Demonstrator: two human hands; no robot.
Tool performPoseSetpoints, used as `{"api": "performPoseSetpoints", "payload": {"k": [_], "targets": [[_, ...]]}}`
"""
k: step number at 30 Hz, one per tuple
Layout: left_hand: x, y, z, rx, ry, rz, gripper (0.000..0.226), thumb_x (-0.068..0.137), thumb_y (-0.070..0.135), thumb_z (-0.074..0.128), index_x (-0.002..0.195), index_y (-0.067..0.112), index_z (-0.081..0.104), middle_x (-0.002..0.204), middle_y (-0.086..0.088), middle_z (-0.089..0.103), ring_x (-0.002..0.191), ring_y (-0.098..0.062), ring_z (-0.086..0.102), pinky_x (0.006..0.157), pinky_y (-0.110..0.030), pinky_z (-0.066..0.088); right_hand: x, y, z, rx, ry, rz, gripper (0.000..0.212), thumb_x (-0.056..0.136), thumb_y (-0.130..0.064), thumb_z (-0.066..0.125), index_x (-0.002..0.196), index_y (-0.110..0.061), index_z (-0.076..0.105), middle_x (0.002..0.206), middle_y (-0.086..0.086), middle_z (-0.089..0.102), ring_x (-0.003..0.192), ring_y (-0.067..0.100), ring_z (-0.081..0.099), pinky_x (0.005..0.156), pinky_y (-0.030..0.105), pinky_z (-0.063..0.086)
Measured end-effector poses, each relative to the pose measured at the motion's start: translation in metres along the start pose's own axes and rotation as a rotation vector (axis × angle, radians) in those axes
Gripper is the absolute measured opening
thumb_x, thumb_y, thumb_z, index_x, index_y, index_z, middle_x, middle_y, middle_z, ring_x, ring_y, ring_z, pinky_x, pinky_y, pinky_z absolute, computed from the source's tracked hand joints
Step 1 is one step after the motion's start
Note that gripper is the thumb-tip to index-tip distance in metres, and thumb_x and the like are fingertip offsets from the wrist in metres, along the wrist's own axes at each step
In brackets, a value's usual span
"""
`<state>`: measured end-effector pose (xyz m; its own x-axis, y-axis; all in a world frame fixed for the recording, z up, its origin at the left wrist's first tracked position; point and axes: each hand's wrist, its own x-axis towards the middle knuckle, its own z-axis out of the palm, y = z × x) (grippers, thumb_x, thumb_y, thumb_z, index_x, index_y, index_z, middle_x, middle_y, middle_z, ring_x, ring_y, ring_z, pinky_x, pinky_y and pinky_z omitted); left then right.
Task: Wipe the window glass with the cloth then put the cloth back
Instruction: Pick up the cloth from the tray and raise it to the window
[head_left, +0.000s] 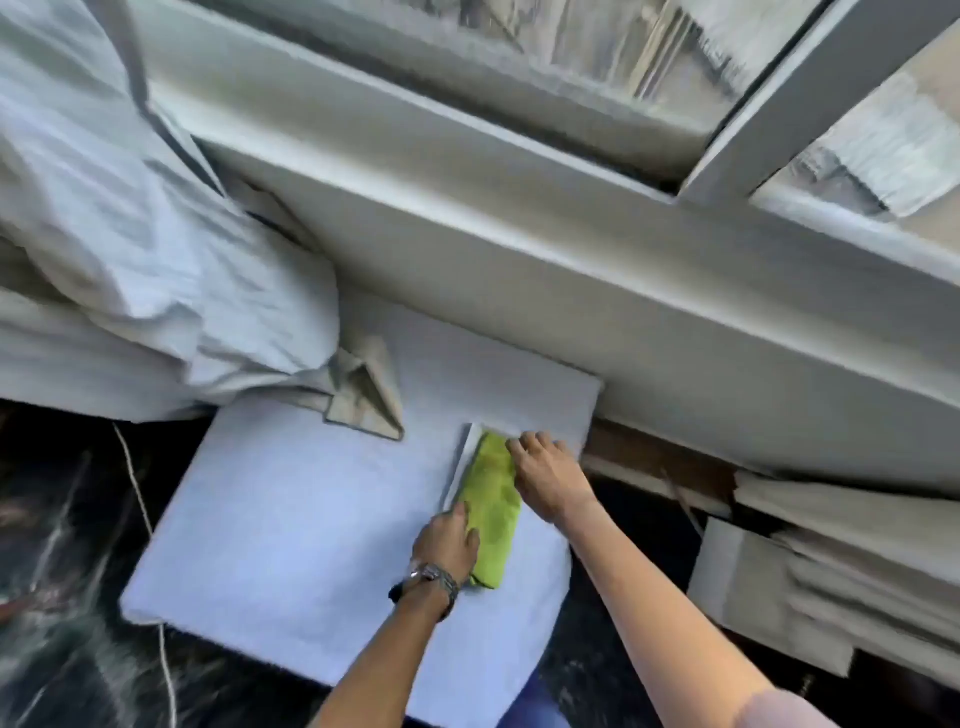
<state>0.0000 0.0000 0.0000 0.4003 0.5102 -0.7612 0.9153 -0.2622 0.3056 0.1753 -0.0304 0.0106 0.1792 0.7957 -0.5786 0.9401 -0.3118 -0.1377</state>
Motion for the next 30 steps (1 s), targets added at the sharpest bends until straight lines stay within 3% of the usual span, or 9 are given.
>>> {"api": "performPoseSetpoints", "payload": {"k": [5,10,13,17,19,20,23,27,30], "targets": [[0.047,0.008,0.062,-0.062,0.175,-0.128,0.047,0.094,0.029,0.059,0.135,0.013,0.041,0.136,-0.009,0.049,0.122,-0.029,0.055,0.095,-0.042,0.05,0.047,-0.002,0.054,0.02,-0.05,0.215,0.042,0.097,-0.005,0.049,0.137,-0.003,0.038,0.136,0.018,0.051,0.126,0.038,0.048,0.101,0.045,0.044],[0.051,0.009,0.056,-0.117,0.158,-0.181,0.076,0.085,0.03,0.074,0.144,0.015,0.028,0.13,-0.012,0.053,0.113,-0.032,0.062,0.084,-0.043,0.052,0.048,-0.018,0.046,0.238,-0.124,0.397,0.036,0.09,-0.002,0.057,0.126,-0.005,0.056,0.133,0.02,0.051,0.126,0.039,0.047,0.102,0.044,0.047],[0.043,0.006,0.022,-0.449,0.127,-0.196,0.095,0.069,0.028,0.085,0.146,0.023,0.03,0.128,-0.013,0.054,0.116,-0.035,0.059,0.088,-0.037,0.051,0.032,-0.023,0.01,0.428,-0.144,0.31,0.036,0.09,-0.008,0.061,0.126,-0.007,0.057,0.135,0.02,0.045,0.127,0.039,0.044,0.104,0.04,0.045],[0.022,0.02,-0.069,-0.839,-0.019,-0.164,0.061,0.089,0.028,0.07,0.139,0.003,0.047,0.139,-0.024,0.052,0.131,-0.041,0.051,0.113,-0.049,0.043,-0.014,-0.039,-0.075,0.579,-0.077,0.098,0.031,0.082,0.002,0.06,0.111,-0.01,0.058,0.115,0.017,0.065,0.11,0.035,0.059,0.085,0.035,0.046],[-0.002,0.037,-0.121,-0.893,0.011,-0.034,0.031,0.102,0.031,0.045,0.123,0.01,0.056,0.125,-0.021,0.056,0.109,-0.036,0.06,0.096,-0.045,0.049,-0.041,-0.048,-0.132,0.589,0.026,0.02,0.033,0.079,0.003,0.059,0.108,-0.011,0.059,0.111,0.014,0.066,0.107,0.034,0.06,0.086,0.037,0.045],[-0.02,0.045,-0.153,-0.898,0.011,0.078,0.013,0.101,0.02,0.051,0.107,0.017,0.062,0.11,-0.016,0.063,0.093,-0.023,0.065,0.084,-0.036,0.054,-0.054,-0.051,-0.17,0.611,0.101,-0.013,0.034,0.077,0.005,0.058,0.106,-0.011,0.059,0.109,0.013,0.067,0.105,0.034,0.061,0.084,0.036,0.045],[-0.068,0.076,-0.247,-1.042,-0.035,0.244,0.034,0.071,0.0,0.085,0.071,0.032,0.075,0.078,0.012,0.076,0.068,0.008,0.064,0.064,-0.008,0.053,-0.093,-0.065,-0.289,0.687,0.357,-0.071,0.039,0.074,0.013,0.054,0.106,-0.006,0.063,0.105,0.012,0.069,0.101,0.028,0.064,0.088,0.036,0.047],[-0.155,0.126,-0.386,-0.999,0.081,0.567,0.02,0.057,0.021,0.087,0.075,0.023,0.079,0.071,0.013,0.078,0.066,0.002,0.068,0.061,-0.014,0.055,-0.146,-0.091,-0.449,0.769,0.773,-0.108,0.039,0.086,0.013,0.058,0.113,-0.015,0.063,0.099,0.0,0.07,0.088,0.006,0.062,0.079,0.018,0.049],[-0.217,0.171,-0.487,-0.936,0.211,0.809,0.028,0.062,0.022,0.086,0.087,0.019,0.074,0.076,0.009,0.078,0.068,-0.003,0.068,0.06,-0.021,0.057,-0.188,-0.111,-0.57,0.723,1.127,-0.131,0.045,0.09,0.01,0.062,0.123,-0.02,0.058,0.101,0.002,0.067,0.086,0.01,0.061,0.076,0.015,0.048]]}}
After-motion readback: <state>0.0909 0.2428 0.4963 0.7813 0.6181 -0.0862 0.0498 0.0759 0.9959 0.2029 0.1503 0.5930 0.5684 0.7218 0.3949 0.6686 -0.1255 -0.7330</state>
